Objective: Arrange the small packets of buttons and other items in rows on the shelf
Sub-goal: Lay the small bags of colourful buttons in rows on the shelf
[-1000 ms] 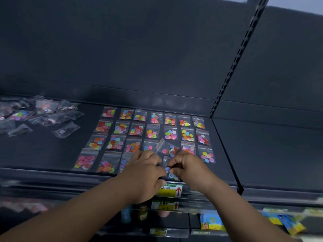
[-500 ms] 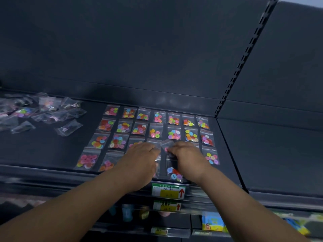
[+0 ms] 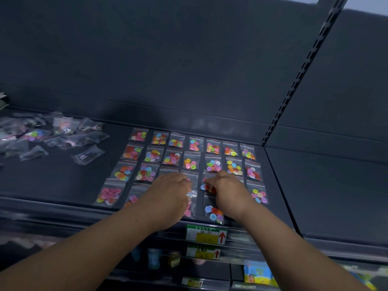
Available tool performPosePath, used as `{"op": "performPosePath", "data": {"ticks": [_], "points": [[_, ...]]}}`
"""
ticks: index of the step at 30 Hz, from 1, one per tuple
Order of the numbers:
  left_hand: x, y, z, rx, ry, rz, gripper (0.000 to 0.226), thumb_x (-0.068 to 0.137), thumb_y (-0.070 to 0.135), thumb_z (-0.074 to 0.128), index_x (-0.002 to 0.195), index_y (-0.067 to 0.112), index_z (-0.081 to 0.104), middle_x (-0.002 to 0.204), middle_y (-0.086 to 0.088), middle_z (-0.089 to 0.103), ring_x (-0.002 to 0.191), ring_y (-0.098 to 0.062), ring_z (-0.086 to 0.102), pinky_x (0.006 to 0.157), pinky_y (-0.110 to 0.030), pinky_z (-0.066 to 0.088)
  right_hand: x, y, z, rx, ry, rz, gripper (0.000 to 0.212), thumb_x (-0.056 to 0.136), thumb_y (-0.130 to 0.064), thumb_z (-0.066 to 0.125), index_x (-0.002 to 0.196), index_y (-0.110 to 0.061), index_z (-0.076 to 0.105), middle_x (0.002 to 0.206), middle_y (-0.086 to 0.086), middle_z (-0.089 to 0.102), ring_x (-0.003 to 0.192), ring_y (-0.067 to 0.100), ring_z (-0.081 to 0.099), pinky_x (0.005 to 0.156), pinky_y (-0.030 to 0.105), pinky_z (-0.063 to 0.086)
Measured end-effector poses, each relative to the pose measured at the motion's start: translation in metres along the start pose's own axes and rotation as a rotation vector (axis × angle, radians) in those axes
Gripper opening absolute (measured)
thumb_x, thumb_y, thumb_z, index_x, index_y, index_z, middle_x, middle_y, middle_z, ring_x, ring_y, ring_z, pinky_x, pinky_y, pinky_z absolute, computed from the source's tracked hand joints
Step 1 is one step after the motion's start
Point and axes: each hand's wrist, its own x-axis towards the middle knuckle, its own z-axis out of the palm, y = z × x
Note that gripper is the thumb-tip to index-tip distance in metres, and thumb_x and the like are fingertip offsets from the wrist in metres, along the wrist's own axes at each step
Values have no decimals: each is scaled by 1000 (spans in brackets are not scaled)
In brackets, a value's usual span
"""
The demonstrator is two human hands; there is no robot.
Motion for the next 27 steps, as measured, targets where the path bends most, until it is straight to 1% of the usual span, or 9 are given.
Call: {"op": "performPosePath", "data": {"ticks": [4,9,11,14,17,21,23,25,27], "points": [[0,-1,-3,9,2,9,47,99,25,40,145,17,35,149,4,34,136,-13,28,112,-25,15,-2,2,-2,-24,1,-25,51,86,-1,52,134,-20,52,123,7,52,112,26,50,95,31,44],[-1,-2,-7,-12,-10,13,48,99,26,38,146,17,33,152,3,30,139,-13,24,115,-27,14,-4,5,-2,3,30,-16,54,81,3,55,129,-22,56,122,3,53,113,24,49,94,28,43],[0,-2,-8,-13,-9,7,48,100,26,38,146,18,32,153,3,29,140,-13,23,114,-27,13,-1,6,-4,2,83,-9,55,79,4,57,127,-22,57,126,2,52,117,24,46,97,29,41],[1,-4,-9,-11,-2,2,47,100,27,38,146,19,32,153,3,29,140,-12,23,114,-26,13,9,7,-10,-62,128,4,59,80,-1,58,135,-23,50,140,-2,44,125,24,39,103,30,33],[2,-7,-13,-3,4,-1,45,100,27,37,144,19,35,152,3,30,139,-13,24,112,-23,14,21,9,-14,-71,72,23,58,81,-3,59,135,-20,49,145,1,40,130,25,37,110,32,31],[4,-12,-14,-9,12,-8,40,99,26,38,138,16,41,150,1,33,138,-14,27,114,-28,17,28,5,-13,-75,-18,30,49,81,-5,57,129,-15,53,134,4,49,122,25,45,106,33,37],[5,-15,-14,2,18,-13,39,99,24,39,136,15,44,145,0,38,133,-16,33,112,-29,23,29,3,-12,-76,-29,32,49,82,-6,56,130,-15,53,133,5,49,122,25,44,105,34,38],[6,-19,-14,3,34,-21,29,97,22,40,122,14,53,130,1,48,120,-16,42,106,-31,33,31,2,-12,-80,-31,32,48,83,-5,56,130,-16,53,132,5,49,121,24,44,105,33,38],[5,-23,-15,12,49,-18,21,95,23,40,107,15,56,116,2,53,108,-15,47,98,-33,39,31,0,-14,-88,-36,35,49,83,-5,56,130,-17,53,132,4,49,120,24,44,104,33,38]]}}
